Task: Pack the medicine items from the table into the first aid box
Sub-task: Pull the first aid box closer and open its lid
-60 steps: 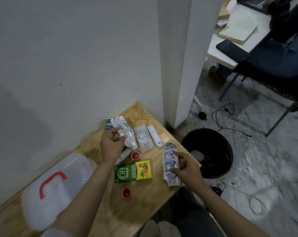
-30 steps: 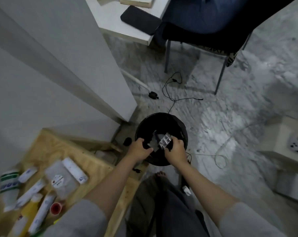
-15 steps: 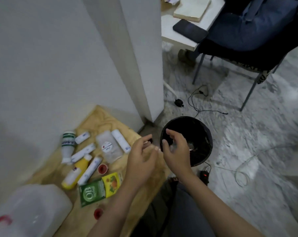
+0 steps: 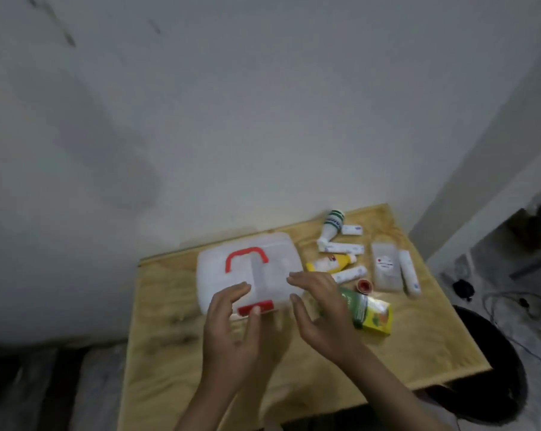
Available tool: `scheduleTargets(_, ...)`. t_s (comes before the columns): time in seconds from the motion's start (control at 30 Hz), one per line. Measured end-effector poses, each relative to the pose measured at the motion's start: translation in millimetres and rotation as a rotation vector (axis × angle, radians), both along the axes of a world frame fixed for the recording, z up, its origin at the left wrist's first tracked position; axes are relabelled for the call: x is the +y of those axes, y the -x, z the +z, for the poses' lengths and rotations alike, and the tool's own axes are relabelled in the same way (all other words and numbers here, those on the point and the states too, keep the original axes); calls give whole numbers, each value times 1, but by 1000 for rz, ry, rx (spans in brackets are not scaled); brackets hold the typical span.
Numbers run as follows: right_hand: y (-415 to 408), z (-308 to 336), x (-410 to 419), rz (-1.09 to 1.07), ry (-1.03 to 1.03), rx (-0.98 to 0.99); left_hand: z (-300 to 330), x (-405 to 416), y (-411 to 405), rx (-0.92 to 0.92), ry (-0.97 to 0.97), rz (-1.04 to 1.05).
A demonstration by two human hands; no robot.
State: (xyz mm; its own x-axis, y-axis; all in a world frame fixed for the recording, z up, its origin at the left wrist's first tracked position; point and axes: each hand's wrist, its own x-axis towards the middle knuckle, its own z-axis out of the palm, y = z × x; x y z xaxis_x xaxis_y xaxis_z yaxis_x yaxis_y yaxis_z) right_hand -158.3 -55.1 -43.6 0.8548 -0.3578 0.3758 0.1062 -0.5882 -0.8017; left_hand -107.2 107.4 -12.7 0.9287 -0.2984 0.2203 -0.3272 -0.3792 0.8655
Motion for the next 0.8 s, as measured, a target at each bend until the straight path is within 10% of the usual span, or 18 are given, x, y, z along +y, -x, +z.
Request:
scheduleTargets(0.37,-50,9,57,388,412,9,-16,111,-17,-136,-181,260)
scheduleTargets(0.8,-105,-31,49,426,875,-431,-86,104,-56,-319,-121,400)
